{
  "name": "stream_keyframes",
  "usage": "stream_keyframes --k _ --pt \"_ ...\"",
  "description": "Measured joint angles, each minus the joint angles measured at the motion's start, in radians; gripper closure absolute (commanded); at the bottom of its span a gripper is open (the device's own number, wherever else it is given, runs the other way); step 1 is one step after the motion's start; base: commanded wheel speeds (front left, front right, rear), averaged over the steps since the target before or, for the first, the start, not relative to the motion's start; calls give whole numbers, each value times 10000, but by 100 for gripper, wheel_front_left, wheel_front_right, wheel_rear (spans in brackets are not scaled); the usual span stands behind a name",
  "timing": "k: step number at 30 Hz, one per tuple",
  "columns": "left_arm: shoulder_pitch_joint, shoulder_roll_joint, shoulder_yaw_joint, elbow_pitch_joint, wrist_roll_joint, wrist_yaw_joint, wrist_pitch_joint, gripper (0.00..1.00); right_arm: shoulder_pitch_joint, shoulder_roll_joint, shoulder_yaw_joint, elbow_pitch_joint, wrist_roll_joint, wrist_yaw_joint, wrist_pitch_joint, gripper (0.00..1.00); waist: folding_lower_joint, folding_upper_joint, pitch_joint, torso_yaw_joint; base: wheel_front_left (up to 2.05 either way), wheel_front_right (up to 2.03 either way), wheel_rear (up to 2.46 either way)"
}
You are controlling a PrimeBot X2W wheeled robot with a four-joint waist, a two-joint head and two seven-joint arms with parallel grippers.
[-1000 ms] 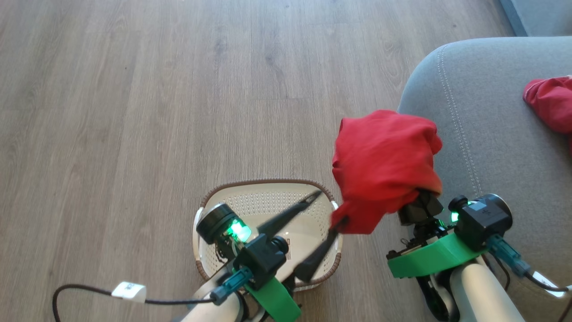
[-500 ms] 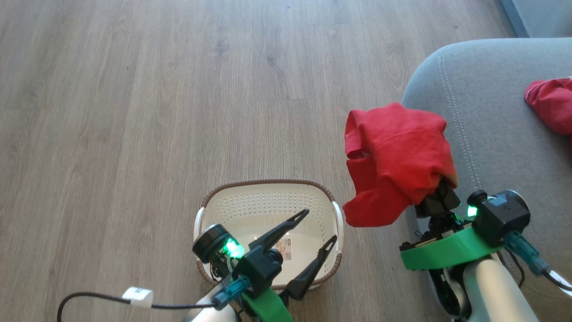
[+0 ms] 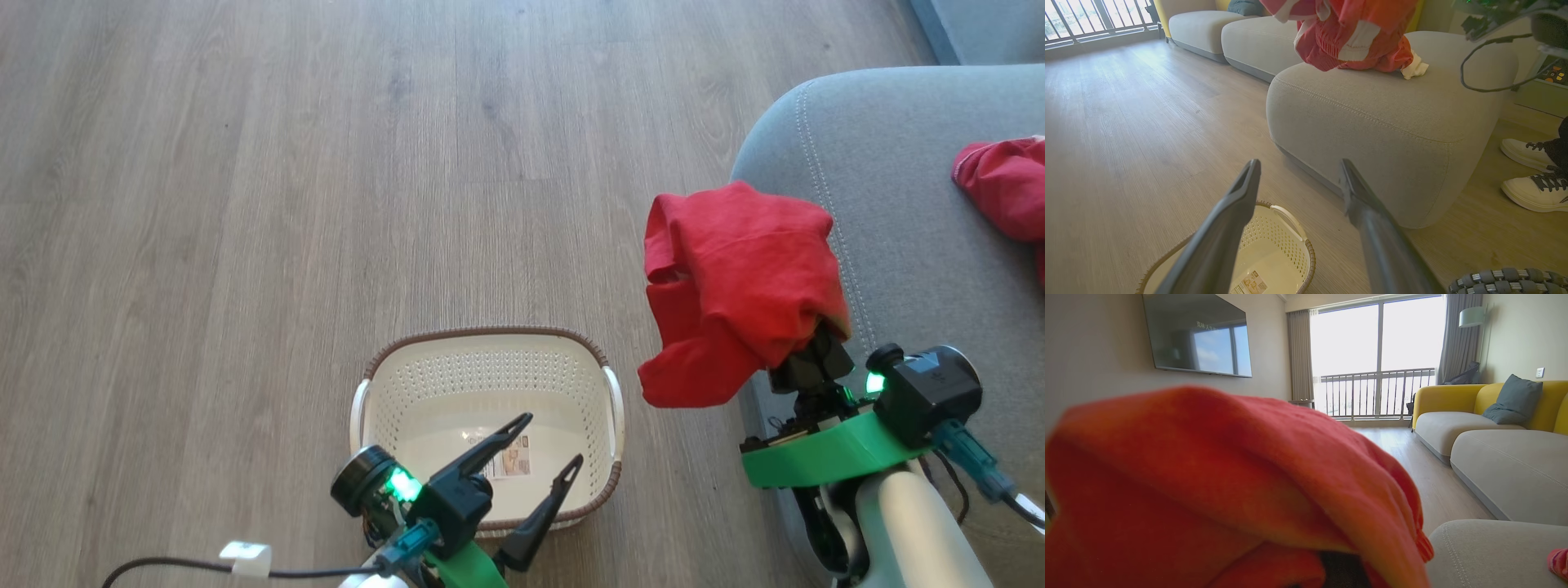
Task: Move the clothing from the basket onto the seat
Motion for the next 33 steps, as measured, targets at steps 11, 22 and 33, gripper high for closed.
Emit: stream_keyframes --k 11,22,33 --pt "12 -35 219 -65 2 0 0 0 0 2 -61 -2 -48 0 0 100 0 0 -108 -68 0 0 0" --pt "145 -19 263 -196 2 0 2 0 -17 6 -307 -104 -127 0 0 100 0 0 59 -796 0 0 0" --pt "-106 119 305 -293 4 0 2 0 -30 31 -809 -272 -211 0 0 100 0 0 472 -2043 0 0 0"
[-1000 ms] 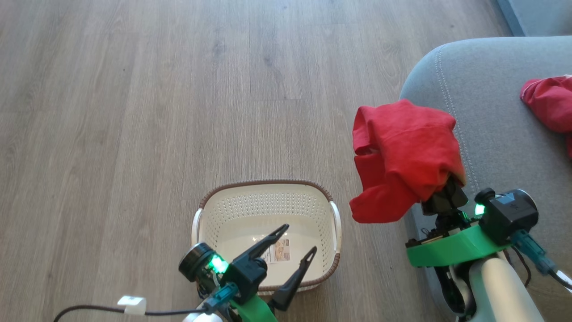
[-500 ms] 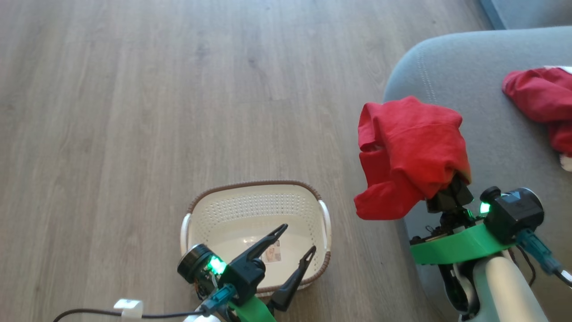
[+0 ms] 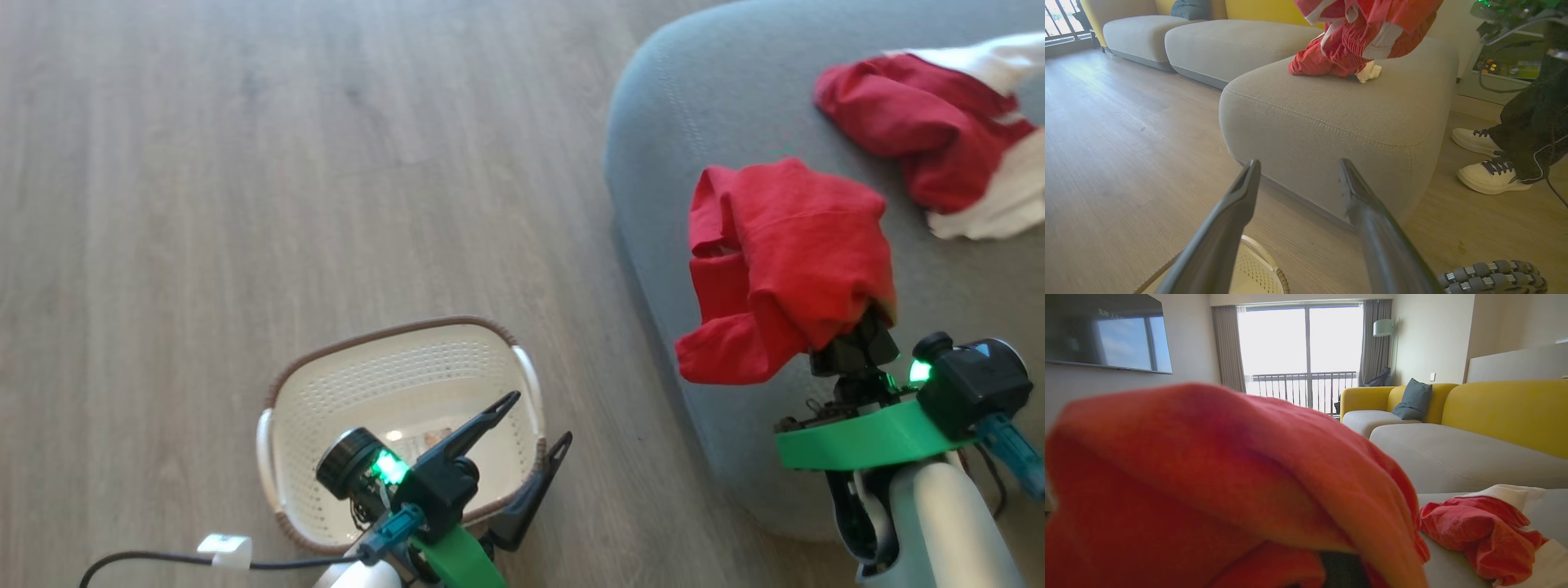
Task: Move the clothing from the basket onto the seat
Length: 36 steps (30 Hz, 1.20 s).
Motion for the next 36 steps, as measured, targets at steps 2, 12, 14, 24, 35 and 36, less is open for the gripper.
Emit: stream_keyframes --k 2,12,14,24,35,36 --pt "-33 58 -15 -19 13 0 0 0 -6 8 -29 -10 0 0 0 100 0 0 58 -257 0 0 0" --pt "-132 138 -119 -90 13 0 -2 0 -6 29 -274 -31 0 0 0 100 0 0 180 -1610 0 0 0" --pt "-165 132 -127 -109 13 0 -2 0 -6 33 -372 -48 -81 0 0 100 0 0 178 -1858 0 0 0" --pt "-165 107 -395 -251 54 0 -2 0 -6 54 -840 -125 -265 0 0 100 0 0 104 -2761 0 0 0" --pt "-598 215 -631 -311 36 -2 -2 0 12 69 -1333 -479 -148 0 0 100 0 0 446 -3029 0 0 0" --pt "-606 215 -646 -311 36 -2 -2 0 12 69 -1361 -479 -148 0 0 100 0 0 467 -3038 0 0 0"
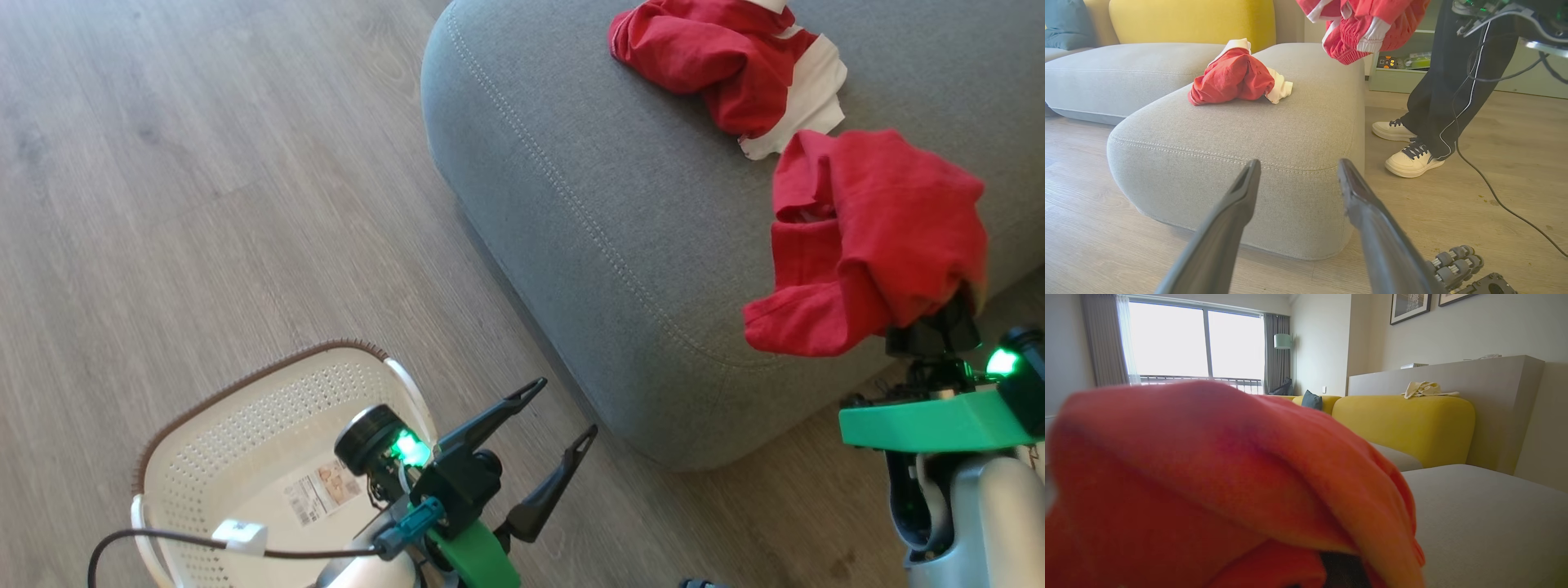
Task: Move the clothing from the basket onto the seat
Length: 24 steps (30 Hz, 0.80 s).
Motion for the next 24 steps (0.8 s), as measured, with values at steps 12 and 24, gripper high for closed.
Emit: stream_keyframes --k 12,24 --pt "107 -15 -42 8 2 0 0 0 -1 82 -669 211 71 0 0 100 0 0 -27 48 0 0 0" --pt "-355 236 -307 -222 73 0 0 0 -1620 123 -3164 514 -255 0 0 100 0 0 1056 559 0 0 0"
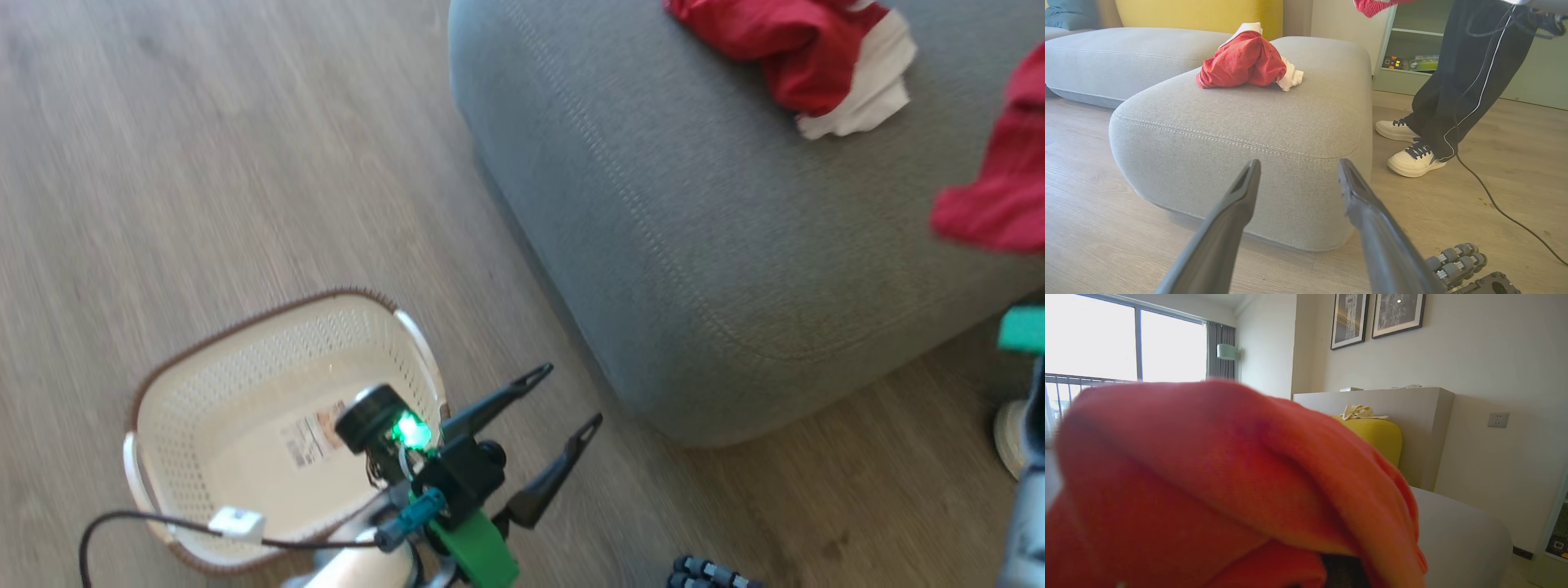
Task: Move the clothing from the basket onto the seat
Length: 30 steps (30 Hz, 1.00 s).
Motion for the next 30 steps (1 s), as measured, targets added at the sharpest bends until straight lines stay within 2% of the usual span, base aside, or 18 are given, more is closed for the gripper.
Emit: stream_keyframes --k 6,12,15,20,25,27,30 --pt "-682 531 -182 -115 33 2 0 0 -1757 -40 -648 186 -173 0 -2 100 0 0 952 294 0 0 0" --pt "-1214 934 -466 -384 121 2 0 0 -3847 -700 -537 957 -278 0 -2 100 1 0 1908 537 0 0 0" --pt "-1512 1104 -640 -594 270 2 0 0 -5052 -796 -422 1473 -222 0 -4 100 2 0 2357 636 0 0 0" --pt "-1868 1214 -746 -857 270 2 0 0 -6589 -988 -132 2104 -621 0 2 100 2 0 2977 839 0 0 0" --pt "-2199 1266 -769 -978 270 2 0 0 -8081 -1237 -713 3279 -600 0 357 100 3 0 3394 1159 0 0 0" --pt "-2288 1279 -782 -978 270 2 0 0 -8494 -1519 -740 3741 -913 2 387 100 3 1 3513 1290 0 0 0" --pt "-2296 1279 -790 -978 268 2 0 0 -8945 -1847 -1390 4520 -1532 2 625 100 2 1 3630 1488 0 0 0"
